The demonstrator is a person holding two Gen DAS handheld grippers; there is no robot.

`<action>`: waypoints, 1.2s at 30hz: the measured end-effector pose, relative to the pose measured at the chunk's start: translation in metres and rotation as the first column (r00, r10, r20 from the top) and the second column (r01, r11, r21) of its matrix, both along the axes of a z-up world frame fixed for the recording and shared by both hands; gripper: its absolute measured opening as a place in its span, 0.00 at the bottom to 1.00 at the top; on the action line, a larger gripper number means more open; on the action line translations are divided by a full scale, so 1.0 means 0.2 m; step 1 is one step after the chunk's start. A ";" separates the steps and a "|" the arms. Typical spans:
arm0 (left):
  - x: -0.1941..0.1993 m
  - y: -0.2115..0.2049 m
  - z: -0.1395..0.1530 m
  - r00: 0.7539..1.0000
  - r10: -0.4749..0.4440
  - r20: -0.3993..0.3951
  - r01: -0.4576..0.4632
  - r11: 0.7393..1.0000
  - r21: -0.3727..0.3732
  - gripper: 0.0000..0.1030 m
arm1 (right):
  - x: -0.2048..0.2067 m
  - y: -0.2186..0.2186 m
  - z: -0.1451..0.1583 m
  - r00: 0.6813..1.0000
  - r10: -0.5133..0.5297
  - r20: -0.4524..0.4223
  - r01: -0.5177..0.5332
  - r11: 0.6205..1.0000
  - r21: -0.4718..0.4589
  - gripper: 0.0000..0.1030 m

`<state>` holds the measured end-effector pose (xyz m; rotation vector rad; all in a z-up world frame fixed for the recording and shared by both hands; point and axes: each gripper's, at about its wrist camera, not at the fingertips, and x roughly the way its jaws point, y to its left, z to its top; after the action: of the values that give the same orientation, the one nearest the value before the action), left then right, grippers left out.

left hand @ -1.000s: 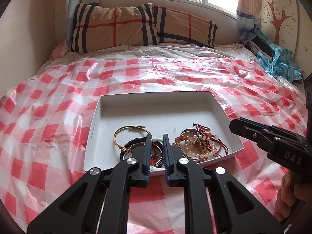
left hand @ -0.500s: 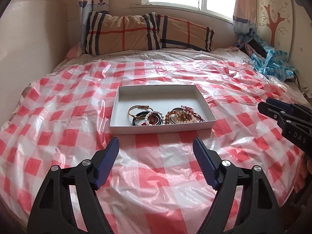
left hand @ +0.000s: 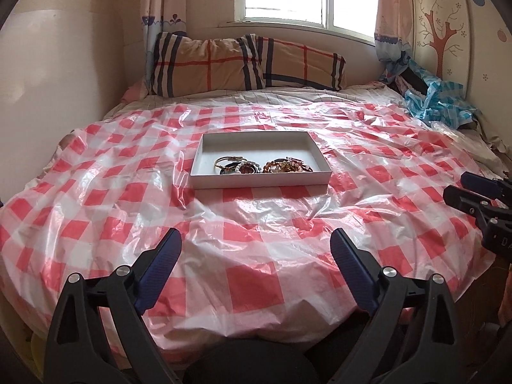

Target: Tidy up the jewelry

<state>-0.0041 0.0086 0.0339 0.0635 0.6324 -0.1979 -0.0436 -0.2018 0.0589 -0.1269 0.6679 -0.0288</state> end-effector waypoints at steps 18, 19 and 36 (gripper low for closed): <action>-0.07 0.10 -0.08 0.997 0.076 -0.024 -0.077 0.996 -0.050 0.92 | -0.16 0.14 -0.33 0.997 -0.072 -0.016 0.074 0.987 0.143 0.66; -0.08 0.09 -0.08 0.997 0.075 -0.021 -0.076 0.996 -0.035 0.93 | -0.15 0.15 -0.34 0.996 -0.081 -0.020 0.083 0.987 0.139 0.66; -0.09 0.06 -0.08 0.996 0.086 0.000 -0.086 0.996 0.014 0.93 | -0.16 0.16 -0.38 0.995 -0.092 -0.025 0.095 0.988 0.125 0.72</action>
<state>-0.0212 0.0215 0.0180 0.0494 0.6360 -0.1102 -0.0751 -0.1697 -0.0164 0.0256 0.6923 -0.0758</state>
